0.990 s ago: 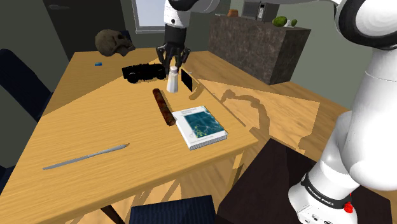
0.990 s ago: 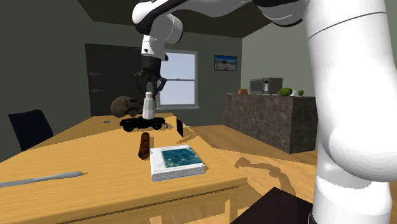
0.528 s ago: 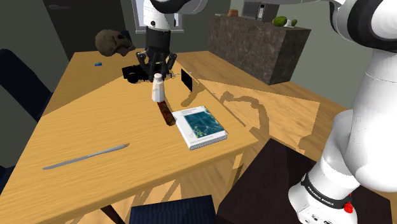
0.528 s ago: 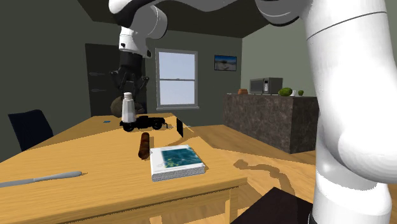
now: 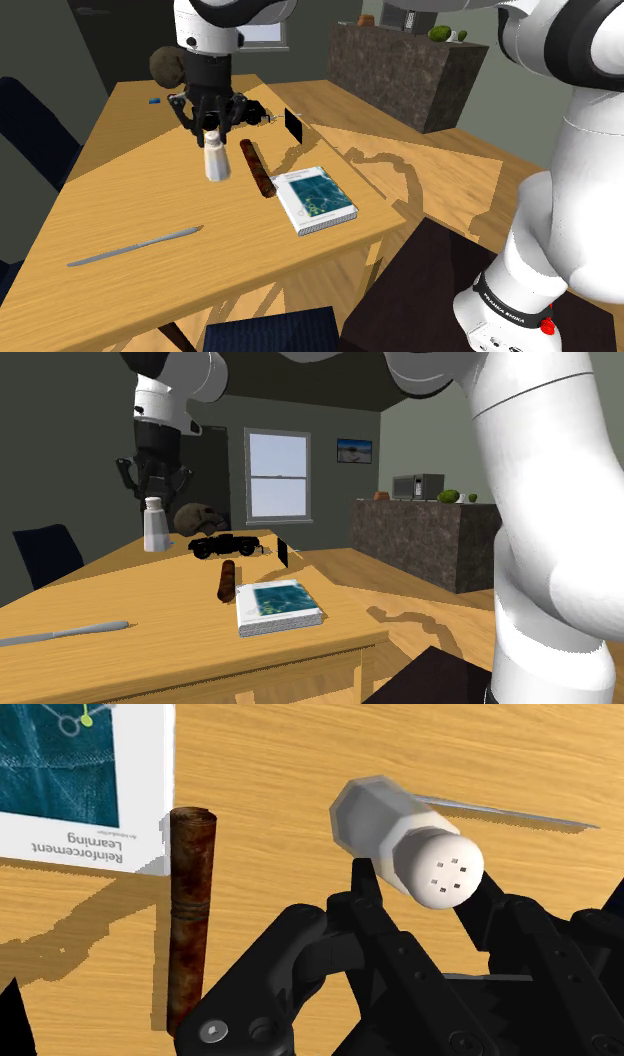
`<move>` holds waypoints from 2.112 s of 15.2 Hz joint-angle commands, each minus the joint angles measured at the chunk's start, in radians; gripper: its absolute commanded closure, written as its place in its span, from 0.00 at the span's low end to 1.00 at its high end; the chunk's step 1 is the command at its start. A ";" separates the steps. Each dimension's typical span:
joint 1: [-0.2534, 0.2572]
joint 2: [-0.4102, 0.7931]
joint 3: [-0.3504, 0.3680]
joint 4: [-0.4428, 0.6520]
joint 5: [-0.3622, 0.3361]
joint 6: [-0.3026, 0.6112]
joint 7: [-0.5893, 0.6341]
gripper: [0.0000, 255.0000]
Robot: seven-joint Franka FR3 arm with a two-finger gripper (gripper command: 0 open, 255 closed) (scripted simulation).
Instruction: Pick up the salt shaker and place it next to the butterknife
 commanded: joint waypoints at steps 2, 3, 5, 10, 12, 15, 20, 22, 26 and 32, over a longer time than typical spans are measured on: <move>0.047 0.043 0.022 0.055 -0.017 -0.009 0.071 1.00; 0.061 0.059 0.028 0.078 -0.023 -0.015 0.093 1.00; 0.092 0.094 0.039 0.130 -0.035 -0.029 0.135 1.00; 0.172 0.209 0.061 0.303 -0.068 -0.085 0.235 1.00; 0.208 0.270 0.067 0.398 -0.081 -0.119 0.272 1.00; 0.254 0.359 0.071 0.529 -0.098 -0.161 0.315 1.00; 0.248 0.329 0.071 0.412 -0.095 -0.073 0.315 1.00; 0.246 0.322 0.071 0.373 -0.095 -0.041 0.315 1.00; 0.243 0.314 0.071 0.305 -0.094 0.018 0.315 1.00; 0.240 0.312 0.071 0.222 -0.095 0.099 0.315 1.00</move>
